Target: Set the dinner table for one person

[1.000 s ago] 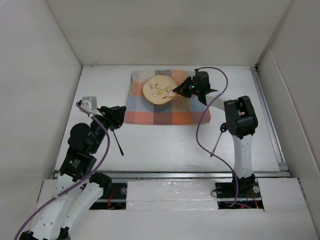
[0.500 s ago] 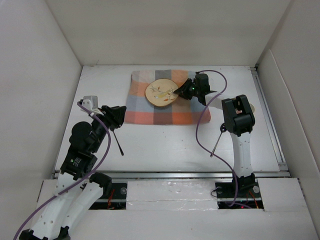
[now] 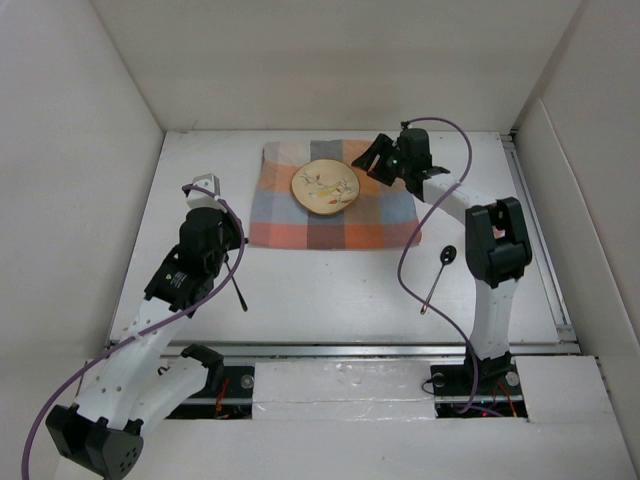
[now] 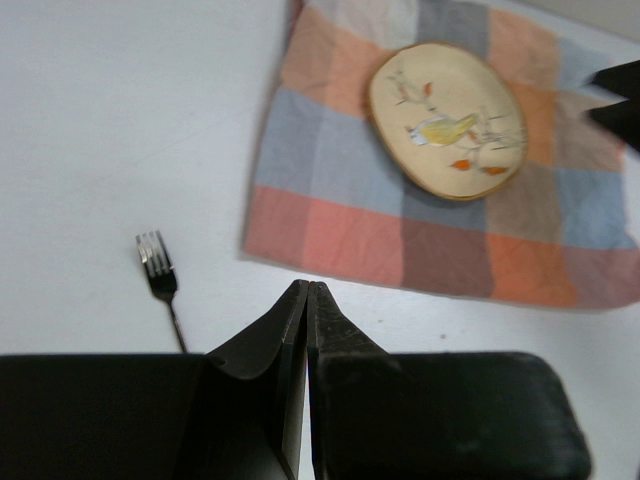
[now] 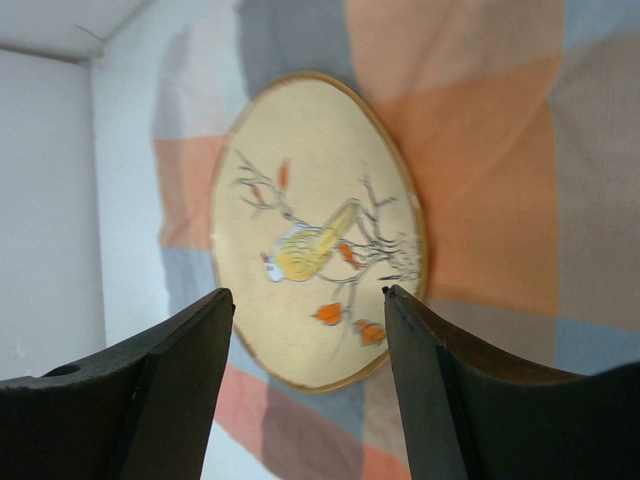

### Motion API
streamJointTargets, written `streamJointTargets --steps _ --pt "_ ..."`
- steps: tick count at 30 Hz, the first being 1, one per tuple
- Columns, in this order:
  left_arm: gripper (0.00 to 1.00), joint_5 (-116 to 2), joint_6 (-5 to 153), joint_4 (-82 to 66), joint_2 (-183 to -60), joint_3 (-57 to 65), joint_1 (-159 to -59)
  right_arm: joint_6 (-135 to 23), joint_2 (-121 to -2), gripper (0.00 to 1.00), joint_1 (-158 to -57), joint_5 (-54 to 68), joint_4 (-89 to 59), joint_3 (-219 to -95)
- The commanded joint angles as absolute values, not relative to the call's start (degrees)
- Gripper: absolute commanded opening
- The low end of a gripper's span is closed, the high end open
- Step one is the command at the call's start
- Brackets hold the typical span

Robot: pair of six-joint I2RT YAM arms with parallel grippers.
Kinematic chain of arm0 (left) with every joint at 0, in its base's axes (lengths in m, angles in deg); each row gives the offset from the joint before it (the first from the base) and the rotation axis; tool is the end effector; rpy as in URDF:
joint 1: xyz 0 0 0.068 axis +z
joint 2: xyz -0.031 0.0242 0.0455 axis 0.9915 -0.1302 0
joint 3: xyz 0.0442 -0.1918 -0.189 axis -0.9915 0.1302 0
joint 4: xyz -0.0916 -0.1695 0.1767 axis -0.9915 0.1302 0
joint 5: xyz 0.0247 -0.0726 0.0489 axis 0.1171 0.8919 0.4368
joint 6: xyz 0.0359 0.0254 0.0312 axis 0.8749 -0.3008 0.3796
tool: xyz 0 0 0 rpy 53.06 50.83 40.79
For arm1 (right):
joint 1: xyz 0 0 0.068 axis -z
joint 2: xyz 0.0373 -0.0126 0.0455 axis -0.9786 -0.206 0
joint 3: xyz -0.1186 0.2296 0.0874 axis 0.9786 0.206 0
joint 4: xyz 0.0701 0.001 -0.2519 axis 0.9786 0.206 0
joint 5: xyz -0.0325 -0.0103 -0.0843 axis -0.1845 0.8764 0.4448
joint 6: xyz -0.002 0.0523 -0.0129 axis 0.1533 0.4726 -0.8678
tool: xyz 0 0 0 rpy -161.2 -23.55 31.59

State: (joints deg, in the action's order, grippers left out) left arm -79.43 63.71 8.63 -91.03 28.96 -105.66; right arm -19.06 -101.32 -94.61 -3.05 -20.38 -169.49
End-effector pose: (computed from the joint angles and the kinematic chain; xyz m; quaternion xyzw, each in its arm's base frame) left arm 0.1719 -0.0639 0.3450 -0.0664 0.7760 -0.1442 0.6104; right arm 0.4658 0.1491 0.2090 0.1249 0.8411 0.3685 0.3758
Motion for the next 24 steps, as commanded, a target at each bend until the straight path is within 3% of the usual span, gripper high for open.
streamJointTargets --steps 1,5,6,7,11,13,18,24 --pt "0.0 -87.4 65.0 13.4 -93.5 26.8 -105.4 -24.2 -91.6 0.69 -93.9 1.4 -19.3 -167.9" --pt "0.0 -87.0 64.4 15.0 -98.1 27.5 -103.1 -25.9 -88.6 0.71 -92.3 0.7 -18.9 -161.9" --pt "0.11 -86.7 64.2 15.2 -100.4 28.2 -103.1 -25.4 -88.1 0.71 -91.7 -0.2 -20.3 -159.9" --pt "0.13 -86.9 63.6 15.3 -101.5 28.5 -101.5 -25.2 -86.1 0.7 -91.1 -1.1 -21.8 -157.7" --pt "0.2 -75.0 63.9 13.4 -107.1 31.0 -91.2 -23.9 -77.5 0.5 -91.8 -1.3 -30.1 -144.1" --pt "0.3 -70.9 64.2 12.2 -112.0 31.3 -90.0 -24.2 -73.8 0.39 -92.4 -1.2 -32.2 -141.0" --pt "0.29 -69.9 62.6 12.8 -124.0 29.9 -88.9 -26.3 -58.3 0.41 -95.8 0.7 -32.4 -133.9" --pt "0.29 -68.9 61.0 14.2 -128.7 31.2 -88.9 -28.3 -49.7 0.47 -97.2 2.5 -29.7 -131.4"
